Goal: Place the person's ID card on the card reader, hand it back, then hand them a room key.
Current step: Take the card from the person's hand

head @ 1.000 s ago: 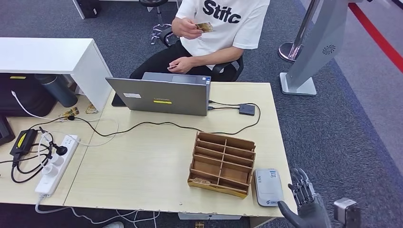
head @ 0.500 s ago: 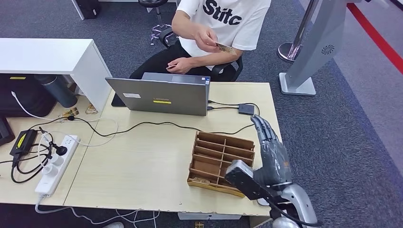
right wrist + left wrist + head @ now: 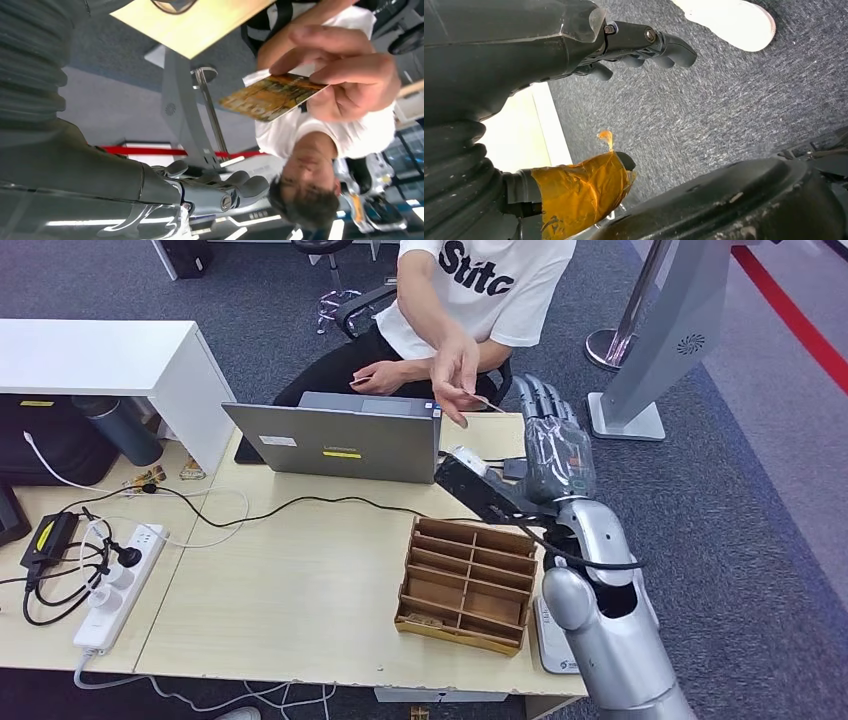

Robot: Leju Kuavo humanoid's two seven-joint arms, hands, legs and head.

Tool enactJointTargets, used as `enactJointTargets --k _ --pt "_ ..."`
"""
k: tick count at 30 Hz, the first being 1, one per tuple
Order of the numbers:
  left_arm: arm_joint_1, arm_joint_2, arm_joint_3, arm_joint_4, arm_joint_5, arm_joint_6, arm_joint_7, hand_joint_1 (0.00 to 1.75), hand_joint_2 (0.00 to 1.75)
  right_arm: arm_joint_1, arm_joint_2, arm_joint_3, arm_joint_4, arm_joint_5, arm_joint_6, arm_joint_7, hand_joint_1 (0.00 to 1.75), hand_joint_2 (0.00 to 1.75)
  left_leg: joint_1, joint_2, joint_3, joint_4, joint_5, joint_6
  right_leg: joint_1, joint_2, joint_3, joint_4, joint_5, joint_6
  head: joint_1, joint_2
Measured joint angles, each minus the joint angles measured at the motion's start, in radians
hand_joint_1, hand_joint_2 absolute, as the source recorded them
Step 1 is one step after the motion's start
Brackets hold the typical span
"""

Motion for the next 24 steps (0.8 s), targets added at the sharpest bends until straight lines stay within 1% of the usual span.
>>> enactJointTargets --k 5,10,11,14,15,16,24 --pt "0.0 0.008 -0.02 0.008 0.0 0.0 0.006 0.0 1.75 -0.009 0.015 -0.03 0.036 -0.064 0.027 0.004 0.0 1.75 0.0 0.0 -0.001 0.0 0.0 0.0 0.0 0.0 -0.001 0.0 0.0 0.0 0.0 0.0" --pt "0.0 0.014 -0.028 0.015 0.0 0.0 0.007 0.0 1.75 -0.01 0.029 -0.052 0.058 -0.109 0.033 -0.001 0.0 1.75 0.0 0.0 -0.001 0.0 0.0 0.0 0.0 0.0 -0.001 0.0 0.0 0.0 0.0 0.0" --pt "0.0 0.015 -0.029 0.015 0.0 0.0 0.007 0.0 1.75 -0.01 0.031 -0.054 0.061 -0.111 0.033 -0.001 0.35 1.75 0.0 0.0 -0.001 0.0 0.0 0.0 0.0 0.0 -0.001 0.0 0.0 0.0 0.0 0.0" --pt "0.0 0.018 -0.033 0.016 0.0 0.0 0.007 0.0 1.75 -0.01 0.035 -0.06 0.067 -0.114 0.034 -0.002 1.64 1.75 0.0 0.0 -0.001 0.0 0.0 0.0 0.0 0.0 -0.001 0.0 0.0 0.0 0.0 0.0" --pt "0.0 0.018 -0.034 0.017 0.0 0.0 0.007 0.0 1.75 -0.01 0.036 -0.062 0.068 -0.117 0.033 -0.002 1.73 1.75 0.0 0.0 -0.001 0.0 0.0 0.0 0.0 0.0 -0.001 0.0 0.0 0.0 0.0 0.0" --pt "0.0 0.019 -0.035 0.018 0.0 0.0 0.007 0.0 1.75 -0.01 0.037 -0.065 0.069 -0.122 0.033 -0.003 1.74 1.75 0.0 0.0 -0.001 0.0 0.0 0.0 0.0 0.0 -0.001 0.0 0.0 0.0 0.0 0.0" --pt "0.0 0.02 -0.045 0.022 0.0 0.001 0.009 0.0 1.75 -0.006 0.039 -0.074 0.067 -0.14 0.03 -0.008 1.75 1.75 0.0 0.0 -0.001 0.0 0.0 0.0 0.0 0.0 -0.002 0.0 0.0 0.0 0.0 0.0"
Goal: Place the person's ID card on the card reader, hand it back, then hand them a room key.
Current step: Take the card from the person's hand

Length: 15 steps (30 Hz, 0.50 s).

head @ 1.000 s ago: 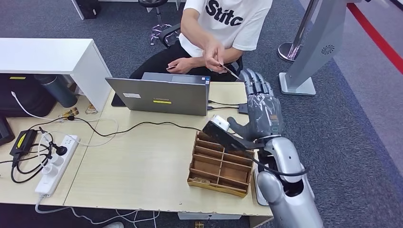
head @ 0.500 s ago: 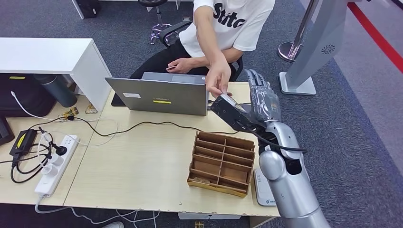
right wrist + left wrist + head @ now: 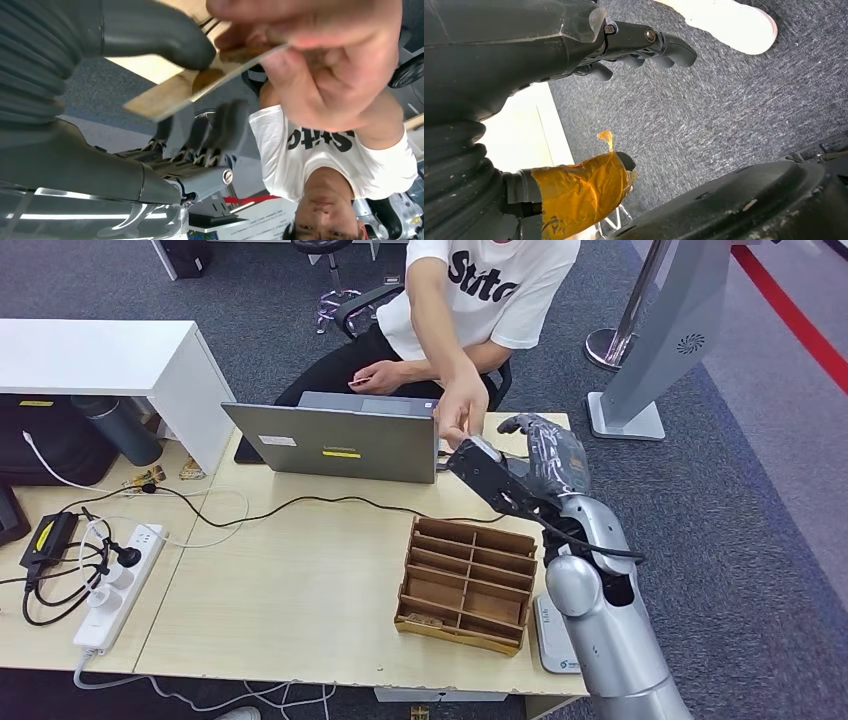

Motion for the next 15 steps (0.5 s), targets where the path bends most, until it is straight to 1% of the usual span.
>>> enactJointTargets --k 5,9,13,15 --pt "0.0 0.002 -0.008 0.0 0.0 0.001 0.002 0.0 1.75 0.003 0.0 -0.017 0.0 -0.004 -0.006 -0.004 1.75 1.75 0.0 0.0 0.0 0.0 0.0 0.0 0.0 0.0 0.0 0.0 0.0 0.0 0.0 0.0" --pt "0.0 0.003 -0.01 0.001 0.001 0.001 0.002 0.0 1.75 0.021 0.0 -0.029 -0.017 -0.03 -0.027 -0.039 1.75 1.75 0.0 0.0 0.0 0.0 0.0 0.0 0.0 0.0 0.0 0.0 0.0 0.0 0.0 0.0" --pt "0.002 -0.001 -0.01 0.002 0.015 0.003 0.0 0.0 1.75 0.104 0.0 -0.041 -0.129 -0.074 -0.072 -0.109 1.75 1.75 0.0 -0.002 -0.001 0.0 0.0 0.0 0.0 -0.001 -0.001 0.0 -0.001 0.001 0.0 0.0" --pt "0.003 -0.004 -0.01 0.002 0.017 0.003 -0.001 0.0 1.75 0.142 0.0 -0.043 -0.182 -0.08 -0.076 -0.121 1.75 1.75 0.0 -0.002 -0.002 0.0 -0.001 0.0 0.0 -0.001 -0.001 0.0 -0.001 0.001 0.0 0.0"
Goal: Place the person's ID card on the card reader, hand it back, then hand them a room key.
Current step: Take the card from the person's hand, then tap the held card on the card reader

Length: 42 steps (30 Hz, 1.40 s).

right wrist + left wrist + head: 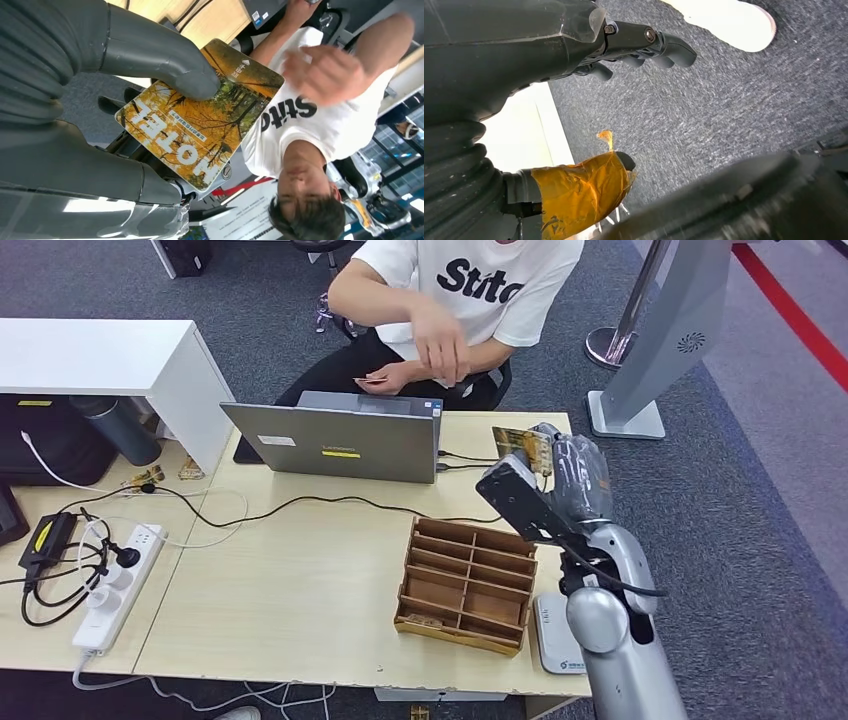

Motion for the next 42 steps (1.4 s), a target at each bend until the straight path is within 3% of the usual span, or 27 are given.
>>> enactJointTargets --k 6,14,17,21,29,37,42 --pt "0.0 -0.006 0.001 0.0 0.015 -0.001 -0.002 0.0 1.75 0.081 -0.001 -0.006 -0.111 -0.026 -0.023 -0.043 1.75 1.75 0.0 -0.001 0.0 0.0 0.0 0.0 0.0 -0.002 0.0 0.0 0.0 0.0 0.0 0.0" --pt "0.014 -0.042 0.05 -0.035 0.09 -0.009 -0.011 0.0 1.75 0.461 -0.013 -0.094 -0.399 -0.207 -0.102 -0.204 1.75 1.75 -0.001 -0.004 -0.001 0.0 -0.004 0.002 0.0 -0.004 0.001 -0.001 -0.003 0.002 0.0 0.0" --pt "0.018 -0.05 0.079 -0.052 0.104 -0.011 -0.017 0.0 1.75 0.588 -0.012 -0.16 -0.455 -0.247 -0.092 -0.232 1.75 1.75 -0.001 -0.003 -0.001 0.0 -0.005 0.002 0.0 -0.003 0.001 -0.002 -0.004 0.002 0.0 0.0" --pt "0.022 -0.052 0.108 -0.061 0.116 -0.009 -0.021 0.0 1.75 0.69 0.004 -0.242 -0.496 -0.294 -0.059 -0.239 1.75 1.75 -0.001 -0.002 0.0 0.0 -0.005 0.003 0.0 -0.003 0.001 -0.002 -0.004 0.002 0.0 0.0" --pt "0.026 -0.055 0.143 -0.068 0.121 0.004 -0.024 0.0 1.75 0.748 0.064 -0.376 -0.5 -0.223 -0.039 -0.224 1.75 1.75 -0.001 -0.001 0.002 0.0 -0.005 0.003 0.0 -0.003 0.003 -0.002 -0.004 0.002 0.0 0.0" --pt "0.026 -0.057 0.154 -0.074 0.12 0.006 -0.026 0.0 1.75 0.754 0.084 -0.412 -0.491 -0.201 -0.035 -0.22 1.75 1.75 -0.001 -0.001 0.002 0.0 -0.005 0.003 0.0 -0.003 0.003 -0.002 -0.004 0.002 0.0 0.0" --pt "0.026 -0.057 0.164 -0.079 0.101 0.003 -0.027 0.0 1.75 0.752 0.079 -0.406 -0.454 -0.096 -0.012 -0.146 1.75 1.75 -0.001 -0.001 0.002 0.0 -0.005 0.003 0.0 -0.003 0.003 -0.002 -0.004 0.002 0.0 0.0"
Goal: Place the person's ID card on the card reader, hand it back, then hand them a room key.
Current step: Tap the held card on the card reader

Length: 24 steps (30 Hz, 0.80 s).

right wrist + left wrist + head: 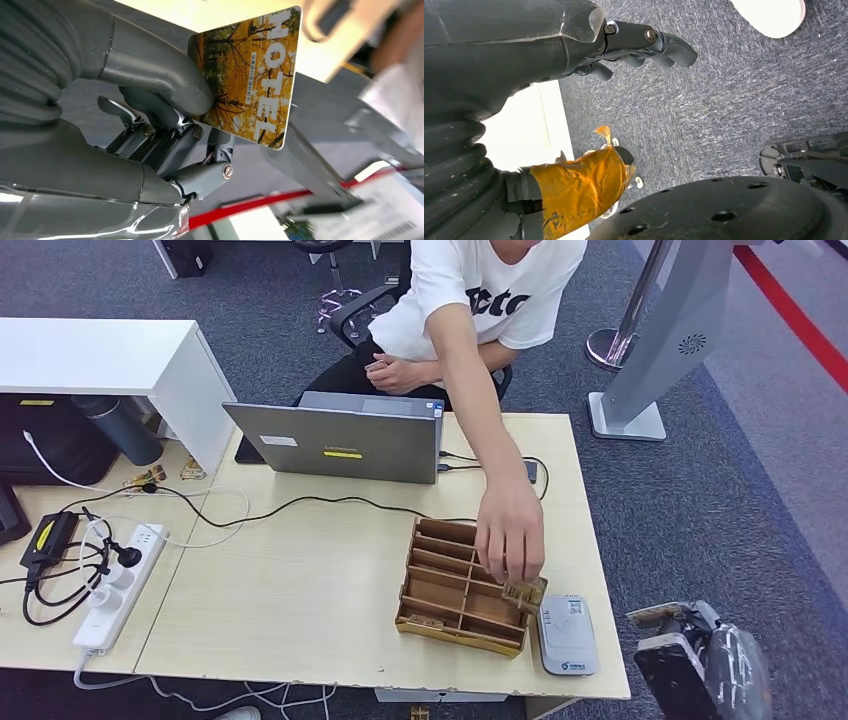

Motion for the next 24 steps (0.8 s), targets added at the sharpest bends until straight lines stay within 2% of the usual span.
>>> enactJointTargets --k 10,24 --pt "-0.005 0.003 0.016 -0.002 -0.051 -0.003 -0.006 0.0 1.75 -0.042 -0.09 0.161 0.192 0.032 -0.03 0.134 1.75 1.75 0.0 0.0 0.001 0.0 0.0 0.0 0.0 0.0 0.001 0.0 0.0 0.0 0.0 0.0" --pt "-0.026 0.007 0.019 -0.002 -0.077 0.008 -0.007 0.0 1.75 -0.086 -0.158 0.302 0.323 0.026 -0.066 0.195 1.75 1.75 0.0 0.0 0.0 0.0 0.0 0.0 0.0 0.0 0.001 0.0 0.0 0.0 0.0 0.0"
